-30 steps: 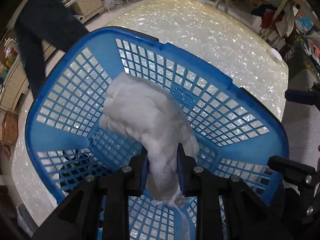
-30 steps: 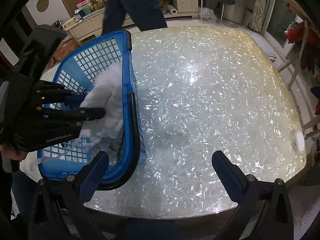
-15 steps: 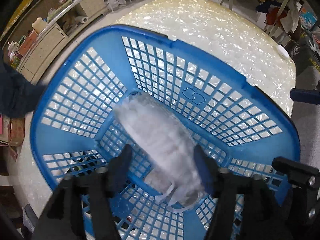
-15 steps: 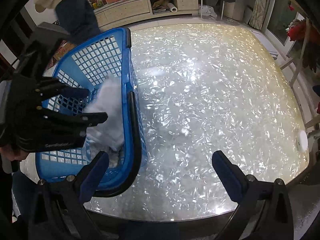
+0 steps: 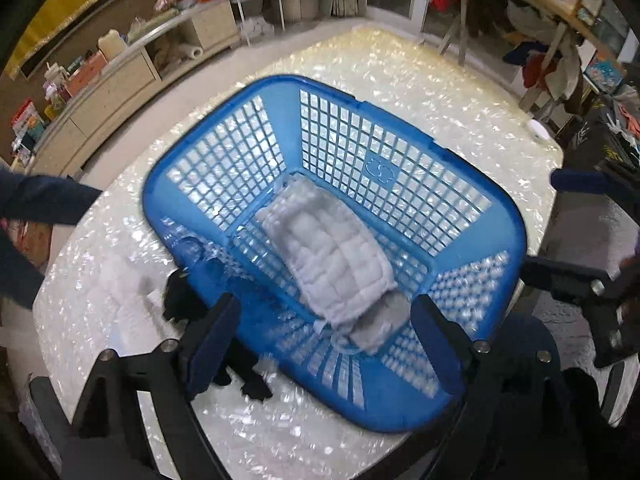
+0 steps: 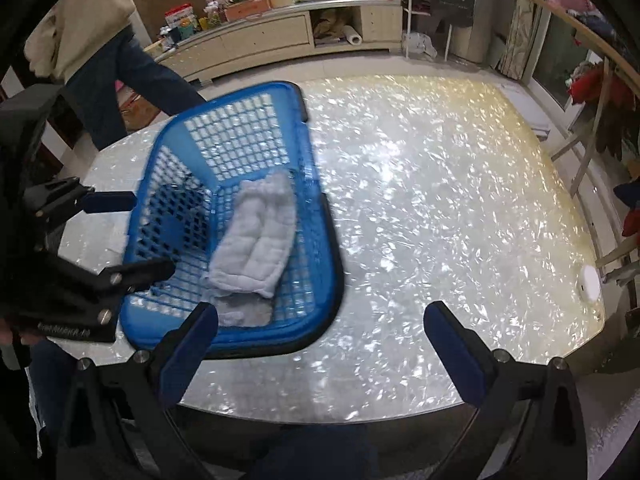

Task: Organize soft objects
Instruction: 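Carry the white quilted towel into the blue basket and open the left gripper, then move the right gripper to the white waffle towel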

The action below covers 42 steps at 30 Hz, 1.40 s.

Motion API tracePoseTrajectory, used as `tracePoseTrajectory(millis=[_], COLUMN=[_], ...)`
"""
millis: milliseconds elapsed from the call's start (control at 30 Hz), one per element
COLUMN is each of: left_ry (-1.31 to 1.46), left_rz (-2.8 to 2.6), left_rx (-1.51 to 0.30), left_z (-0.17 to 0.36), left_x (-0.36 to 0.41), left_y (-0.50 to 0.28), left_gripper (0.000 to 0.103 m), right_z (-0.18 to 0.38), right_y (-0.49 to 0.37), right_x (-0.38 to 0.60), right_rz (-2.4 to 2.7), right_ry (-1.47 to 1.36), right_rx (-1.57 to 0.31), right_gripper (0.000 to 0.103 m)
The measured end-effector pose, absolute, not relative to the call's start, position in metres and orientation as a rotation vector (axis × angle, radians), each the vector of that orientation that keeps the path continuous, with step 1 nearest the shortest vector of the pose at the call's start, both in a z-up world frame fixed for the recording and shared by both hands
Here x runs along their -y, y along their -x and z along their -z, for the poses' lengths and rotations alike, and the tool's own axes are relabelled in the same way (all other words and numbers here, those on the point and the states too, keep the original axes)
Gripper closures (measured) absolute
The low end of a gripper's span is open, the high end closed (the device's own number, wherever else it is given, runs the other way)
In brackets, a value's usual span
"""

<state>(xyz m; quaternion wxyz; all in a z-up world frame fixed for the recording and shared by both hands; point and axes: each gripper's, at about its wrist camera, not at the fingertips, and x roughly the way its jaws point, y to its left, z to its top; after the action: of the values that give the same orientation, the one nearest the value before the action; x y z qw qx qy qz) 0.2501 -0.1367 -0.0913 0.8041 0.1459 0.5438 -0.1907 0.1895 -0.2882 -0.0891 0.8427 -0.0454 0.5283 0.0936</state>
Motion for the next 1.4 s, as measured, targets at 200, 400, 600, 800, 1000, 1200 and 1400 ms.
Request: tracePoseTrajectory(millis=[200,400,600,800,1000,1200,1400], left_ry=[-0.296,-0.247,-0.221,-0.167,-0.09,-0.042,0.01], left_rz=[0.378,0.33,0.275,0.246,0.204,0.159,0.121], left_rx=[-1.104,-1.053,-1.021,-1.054,-1.084,-1.1,-1.126], left_z=[0.068,0.041,0.031,0.039,0.049,0.059,0.075], left_x=[0.109,0.068,0.029,-0.016,-0.057,-0.092,-0.124], left_y=[-0.212,-0.174,-0.145,-0.13,-0.12,-0.118,-0.124], left_gripper=[0.013,0.0,0.0,0.0,0.0,0.0,0.0], right_z=[0.078,0.071,0.076,0.087,0.097,0.112,0.128], right_y=[-0.171,-0.157,-0.151,-0.144,-0.147,-0.157,-0.171], right_x=[0.258,0.223,0.183,0.134,0.103,0.072,0.047], right_rz=[-0.242,-0.292,-0.353,-0.404,-0.443,-0.481,-0.512], right_ry=[0.116,0.154,0.195,0.247,0.263,0.279,0.292], right_rx=[-1.089,-1.071,-1.075,-1.087,-1.103,-1.124,-1.147], right_gripper=[0.0,0.0,0.0,0.0,0.0,0.0,0.0])
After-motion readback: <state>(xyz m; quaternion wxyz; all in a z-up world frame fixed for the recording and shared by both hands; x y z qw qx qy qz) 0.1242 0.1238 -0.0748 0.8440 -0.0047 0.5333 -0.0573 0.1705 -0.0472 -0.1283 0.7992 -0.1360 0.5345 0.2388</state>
